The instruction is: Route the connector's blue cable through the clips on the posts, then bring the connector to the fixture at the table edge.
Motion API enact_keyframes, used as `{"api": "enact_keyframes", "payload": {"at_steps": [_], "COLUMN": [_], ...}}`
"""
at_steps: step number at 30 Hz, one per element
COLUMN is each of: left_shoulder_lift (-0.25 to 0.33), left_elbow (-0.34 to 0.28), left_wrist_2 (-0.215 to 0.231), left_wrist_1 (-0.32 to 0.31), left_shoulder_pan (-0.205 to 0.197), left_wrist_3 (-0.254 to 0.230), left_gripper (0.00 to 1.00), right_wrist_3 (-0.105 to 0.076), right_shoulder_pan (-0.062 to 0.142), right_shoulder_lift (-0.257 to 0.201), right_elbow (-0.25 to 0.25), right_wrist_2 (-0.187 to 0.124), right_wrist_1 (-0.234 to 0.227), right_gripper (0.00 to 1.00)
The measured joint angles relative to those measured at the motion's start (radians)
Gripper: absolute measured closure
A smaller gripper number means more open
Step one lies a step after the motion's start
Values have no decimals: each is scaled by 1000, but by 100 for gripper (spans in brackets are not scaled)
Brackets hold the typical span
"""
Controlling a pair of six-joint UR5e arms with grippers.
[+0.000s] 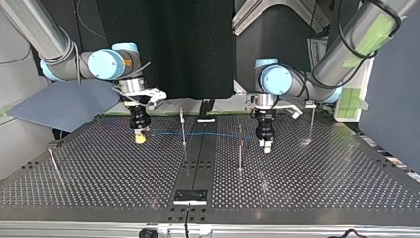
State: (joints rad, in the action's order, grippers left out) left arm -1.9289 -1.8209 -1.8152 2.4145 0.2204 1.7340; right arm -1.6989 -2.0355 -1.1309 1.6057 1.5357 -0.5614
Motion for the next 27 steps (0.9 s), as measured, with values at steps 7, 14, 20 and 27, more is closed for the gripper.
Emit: {"api": "enact_keyframes", "payload": {"at_steps": [7, 14, 20, 27], "left_shoulder_lift": [57, 114, 129, 140], "left_elbow": [-54, -113, -158, -184], "left_wrist_2": [-10, 44, 94, 153], "left_wrist_1": [58, 108, 124, 119], "left_shoulder_pan": [15, 34, 45, 52], "left_wrist_3": [55, 114, 165, 219], "left_gripper": [0, 0, 0, 0], "right_wrist_3": [-2, -3, -3, -3], "right_shoulder_pan": [-3, -5, -7, -7], "right_shoulder_lift": [1, 1, 1, 1], "right_elbow": [0, 0, 0, 0], "right_wrist_2": [0, 0, 0, 0], "right_wrist_1": [8, 14, 19, 23], "right_gripper": [99, 99, 99, 99]}}
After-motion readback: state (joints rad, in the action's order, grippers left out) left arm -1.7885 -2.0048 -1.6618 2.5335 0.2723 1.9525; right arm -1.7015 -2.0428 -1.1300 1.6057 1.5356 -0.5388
